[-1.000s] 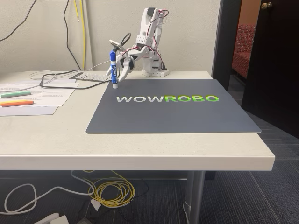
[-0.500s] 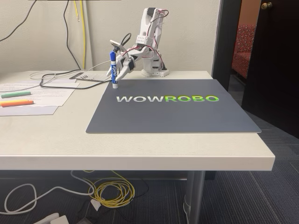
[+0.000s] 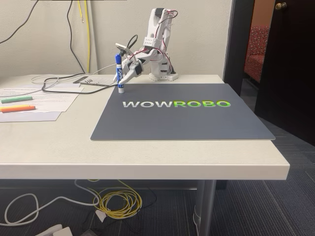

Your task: Pick up the blue marker.

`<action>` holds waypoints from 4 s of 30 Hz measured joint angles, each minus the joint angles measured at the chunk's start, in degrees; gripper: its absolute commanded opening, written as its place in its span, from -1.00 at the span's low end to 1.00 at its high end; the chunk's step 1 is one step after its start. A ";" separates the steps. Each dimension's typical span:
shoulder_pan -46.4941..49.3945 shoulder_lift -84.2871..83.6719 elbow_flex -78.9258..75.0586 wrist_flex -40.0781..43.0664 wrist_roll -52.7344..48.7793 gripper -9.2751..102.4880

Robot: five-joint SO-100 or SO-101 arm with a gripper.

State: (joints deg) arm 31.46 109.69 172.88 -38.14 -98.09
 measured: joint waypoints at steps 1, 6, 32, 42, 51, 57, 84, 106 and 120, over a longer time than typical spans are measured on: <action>0.00 0.00 0.00 0.09 0.18 -0.68; 0.00 0.00 0.00 0.09 0.44 -0.71; -1.14 0.00 -0.18 0.62 4.83 -0.79; -2.55 21.62 -0.18 24.17 10.46 -0.83; -5.19 47.90 -0.09 51.50 15.73 -0.82; -6.94 54.67 -0.09 58.45 20.13 -0.83; -25.75 54.67 -32.70 90.62 73.13 -0.83; -35.95 54.32 -39.37 97.03 94.48 -0.83; -38.06 61.26 -39.46 103.54 94.31 -0.83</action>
State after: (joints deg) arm -6.59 170.95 133.42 65.39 -3.78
